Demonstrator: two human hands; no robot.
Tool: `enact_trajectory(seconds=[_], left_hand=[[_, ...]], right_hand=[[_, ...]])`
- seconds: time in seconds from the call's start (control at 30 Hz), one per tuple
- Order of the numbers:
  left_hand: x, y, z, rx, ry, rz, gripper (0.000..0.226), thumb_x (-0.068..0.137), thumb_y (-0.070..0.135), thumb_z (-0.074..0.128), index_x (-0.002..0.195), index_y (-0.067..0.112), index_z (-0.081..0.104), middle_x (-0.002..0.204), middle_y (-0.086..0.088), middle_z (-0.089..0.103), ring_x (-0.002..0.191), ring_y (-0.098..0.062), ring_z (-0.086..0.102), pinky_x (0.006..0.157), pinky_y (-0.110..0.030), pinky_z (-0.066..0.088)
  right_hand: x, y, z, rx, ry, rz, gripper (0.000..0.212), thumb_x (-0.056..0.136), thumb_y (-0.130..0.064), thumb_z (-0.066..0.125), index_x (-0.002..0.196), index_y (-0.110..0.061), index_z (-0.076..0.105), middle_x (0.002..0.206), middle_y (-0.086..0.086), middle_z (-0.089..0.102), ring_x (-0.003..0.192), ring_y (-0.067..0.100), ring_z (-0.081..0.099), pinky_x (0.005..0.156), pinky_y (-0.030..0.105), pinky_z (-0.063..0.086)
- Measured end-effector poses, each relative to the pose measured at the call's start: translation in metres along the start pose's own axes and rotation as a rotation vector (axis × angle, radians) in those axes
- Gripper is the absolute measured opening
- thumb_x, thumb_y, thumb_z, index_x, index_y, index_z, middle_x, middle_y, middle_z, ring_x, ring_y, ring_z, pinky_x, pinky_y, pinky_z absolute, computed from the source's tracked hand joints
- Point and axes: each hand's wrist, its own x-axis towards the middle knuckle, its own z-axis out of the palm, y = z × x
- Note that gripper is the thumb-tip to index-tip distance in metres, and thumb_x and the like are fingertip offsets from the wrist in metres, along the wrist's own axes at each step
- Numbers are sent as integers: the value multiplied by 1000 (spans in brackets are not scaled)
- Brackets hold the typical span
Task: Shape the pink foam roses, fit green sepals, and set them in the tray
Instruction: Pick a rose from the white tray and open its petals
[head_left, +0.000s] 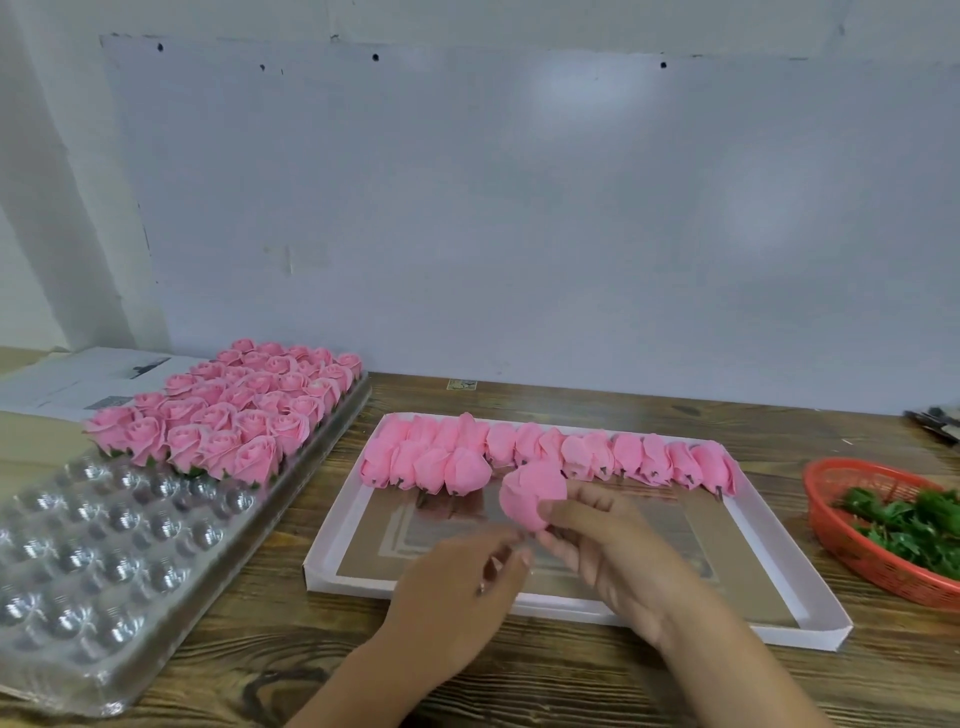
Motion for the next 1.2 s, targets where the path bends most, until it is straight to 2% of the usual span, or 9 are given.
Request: enact_trajectory(seconds=[0.1,0.23,0.37,0.6,0.8,0.93,1.07,1.13,1.2], left_hand=[[4,2,-4,-269,-21,-47,39,89,71,44,110,45,64,100,22,70,94,0,63,86,-28,52],[7,-4,-7,-490,-6,-1,37,82,71,59,107,46,70,103,12,74,96,-12,67,85,-28,54],[7,-8,-14,-566,9,-2,52,68,71,77,116,57,62,113,20,69,94,-12,69,75,-23,56],[0,-16,-18,-551,-108,37,73,70,55,85,135,54,51,136,21,54,111,-23,65,86,-49,60],[0,-15,-14,-549,-43,87,39,77,33,84,112,39,70,124,10,61,114,-23,64,79,-40,62],[1,-14,-17,-572,21,24,33,72,39,85,102,39,71,108,4,72,102,-19,69,74,-31,59],[2,-13,-19,-547,64,-6,36,67,49,83,100,44,71,103,12,74,100,-12,70,83,-30,60],[1,-10,-20,-528,69,-7,36,68,47,84,101,45,71,103,14,74,100,-11,70,84,-33,61],[0,-6,-21,-546,87,-12,42,68,43,84,106,47,68,107,15,72,100,-10,69,80,-36,62]], right_hand=[[-13,4,0,112,-89,74,42,77,5,68,118,12,62,112,31,67,80,25,71,71,25,61],[-21,4,0,104,-184,101,40,81,8,65,121,11,60,119,30,65,96,26,70,81,27,60],[-24,3,1,17,-196,136,39,80,-1,69,117,10,64,118,31,65,91,25,70,77,26,60],[-26,4,6,-165,-203,188,31,78,-13,73,105,2,73,103,25,70,79,19,68,70,23,58],[-25,6,6,-140,-198,136,36,82,-6,74,116,0,65,106,22,70,81,22,68,71,27,58],[-24,10,6,-137,-125,18,36,74,-8,80,108,-13,68,107,13,71,85,25,70,70,30,58],[-27,14,12,-477,-82,-139,34,71,-17,84,100,-29,72,107,0,73,89,24,70,81,38,59],[-28,16,15,-549,-43,-183,28,78,-12,81,103,-24,72,106,4,74,92,29,70,86,40,59],[-28,15,15,-422,19,-187,23,82,-5,76,104,-13,72,107,14,72,94,32,71,80,35,60]])
